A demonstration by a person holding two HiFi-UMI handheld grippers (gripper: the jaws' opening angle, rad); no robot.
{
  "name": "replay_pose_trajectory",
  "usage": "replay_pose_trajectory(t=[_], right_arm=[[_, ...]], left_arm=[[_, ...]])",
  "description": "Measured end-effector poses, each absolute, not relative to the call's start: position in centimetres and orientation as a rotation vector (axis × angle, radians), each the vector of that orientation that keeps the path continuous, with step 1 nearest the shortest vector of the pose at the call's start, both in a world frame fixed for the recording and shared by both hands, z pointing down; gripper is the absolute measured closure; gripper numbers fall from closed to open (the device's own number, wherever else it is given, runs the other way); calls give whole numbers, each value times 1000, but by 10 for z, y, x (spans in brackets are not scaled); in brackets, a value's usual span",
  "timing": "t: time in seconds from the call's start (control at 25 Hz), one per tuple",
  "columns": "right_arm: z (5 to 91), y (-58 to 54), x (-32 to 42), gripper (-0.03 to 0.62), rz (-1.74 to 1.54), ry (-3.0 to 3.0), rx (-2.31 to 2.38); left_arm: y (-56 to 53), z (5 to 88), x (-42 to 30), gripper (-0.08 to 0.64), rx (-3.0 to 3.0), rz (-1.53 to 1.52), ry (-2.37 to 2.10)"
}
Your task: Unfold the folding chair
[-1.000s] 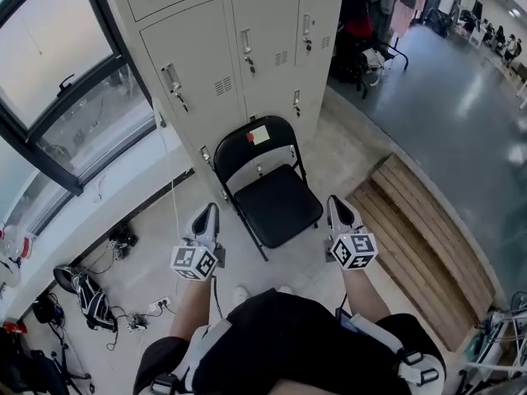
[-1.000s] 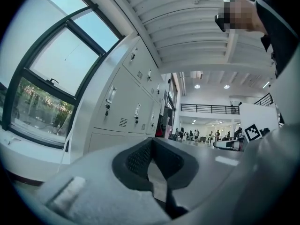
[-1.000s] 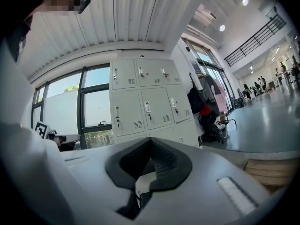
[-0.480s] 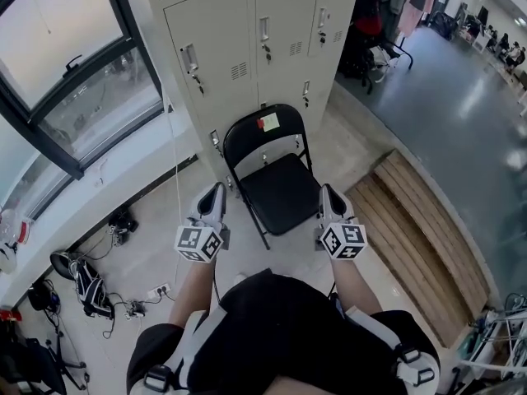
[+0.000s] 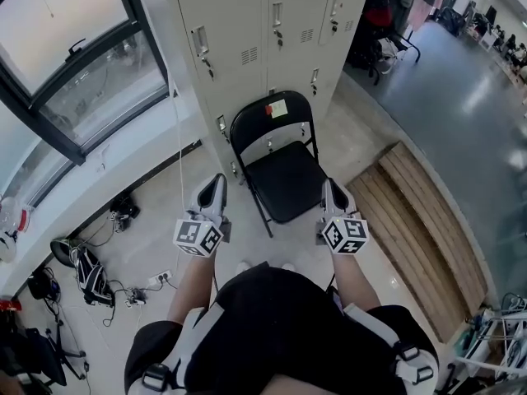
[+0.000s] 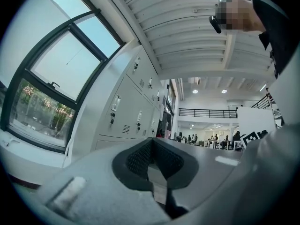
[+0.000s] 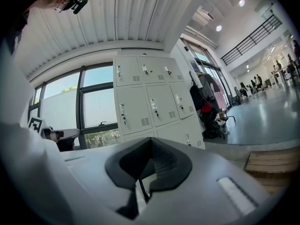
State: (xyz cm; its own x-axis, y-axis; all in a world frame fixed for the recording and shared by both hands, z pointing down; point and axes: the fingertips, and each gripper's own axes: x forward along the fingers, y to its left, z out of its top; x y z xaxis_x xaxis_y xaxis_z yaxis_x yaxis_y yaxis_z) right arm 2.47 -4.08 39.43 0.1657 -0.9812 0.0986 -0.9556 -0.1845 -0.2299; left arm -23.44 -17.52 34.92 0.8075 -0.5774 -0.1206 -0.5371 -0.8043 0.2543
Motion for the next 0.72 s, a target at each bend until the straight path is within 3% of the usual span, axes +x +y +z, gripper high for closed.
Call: replay_pose_trajectory(t=[0.72], right_arm=[[407,-29,21,589,-384,1885,-2414]], left_arm=[[-170,362,-243,560,2710,-301,-814]])
